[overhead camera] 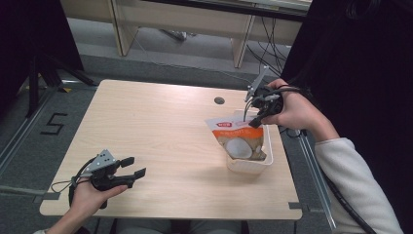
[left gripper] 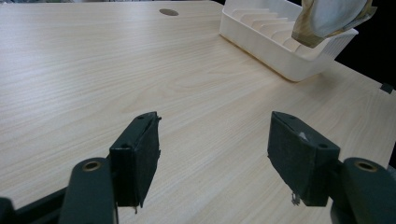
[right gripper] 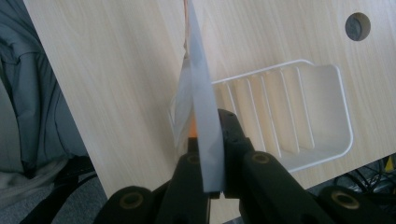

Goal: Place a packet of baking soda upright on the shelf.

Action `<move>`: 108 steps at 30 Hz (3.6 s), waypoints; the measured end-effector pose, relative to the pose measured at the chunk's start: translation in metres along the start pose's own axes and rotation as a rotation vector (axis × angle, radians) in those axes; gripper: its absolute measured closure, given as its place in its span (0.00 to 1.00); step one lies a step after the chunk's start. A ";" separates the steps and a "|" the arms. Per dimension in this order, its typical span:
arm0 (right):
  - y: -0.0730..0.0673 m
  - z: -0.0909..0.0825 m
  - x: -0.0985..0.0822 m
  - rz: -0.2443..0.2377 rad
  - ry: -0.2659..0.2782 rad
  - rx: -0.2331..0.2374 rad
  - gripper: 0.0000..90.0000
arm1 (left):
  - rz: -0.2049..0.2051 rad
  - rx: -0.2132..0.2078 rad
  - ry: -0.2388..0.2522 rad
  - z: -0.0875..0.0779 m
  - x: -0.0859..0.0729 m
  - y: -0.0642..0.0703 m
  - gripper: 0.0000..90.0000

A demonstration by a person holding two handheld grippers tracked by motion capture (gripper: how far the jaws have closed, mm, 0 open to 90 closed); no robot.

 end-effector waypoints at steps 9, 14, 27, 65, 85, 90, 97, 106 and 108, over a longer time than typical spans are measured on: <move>0.000 0.002 -0.004 -0.007 -0.023 -0.016 1.00 | -0.001 0.000 0.001 0.000 0.000 0.000 0.37; 0.002 0.004 -0.006 -0.019 -0.027 -0.006 1.00 | -0.001 0.001 0.000 0.000 0.000 0.000 0.37; 0.003 0.007 -0.011 -0.016 -0.048 -0.005 1.00 | 0.000 0.001 0.000 0.000 0.000 0.000 0.37; 0.008 0.027 -0.025 -0.011 -0.062 0.003 1.00 | -0.004 0.001 -0.002 0.001 -0.001 0.001 0.37; 0.012 0.044 -0.046 0.037 -0.047 0.028 1.00 | -0.015 0.008 -0.004 0.001 -0.001 0.001 0.37; 0.014 0.050 -0.052 0.034 -0.084 0.013 1.00 | -0.002 0.000 -0.005 0.001 -0.001 0.001 0.37; 0.015 0.052 -0.056 0.057 -0.083 0.023 1.00 | -0.001 0.001 -0.004 0.001 -0.001 0.001 0.37; 0.019 0.054 -0.063 0.086 -0.102 0.014 1.00 | 0.002 0.000 -0.006 0.001 -0.001 0.001 0.37; 0.021 0.055 -0.066 0.084 -0.113 0.003 1.00 | 0.002 -0.001 -0.006 0.001 -0.001 0.001 0.37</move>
Point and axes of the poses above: each handheld gripper's, and its own axes: z roughly forward along the jaws, x roughly out of its top, y roughly to its right, the point moved 2 cm from there along z, roughly forward along the jaws, and after that the axes turned 10 degrees about y, right-handed, at the moved point
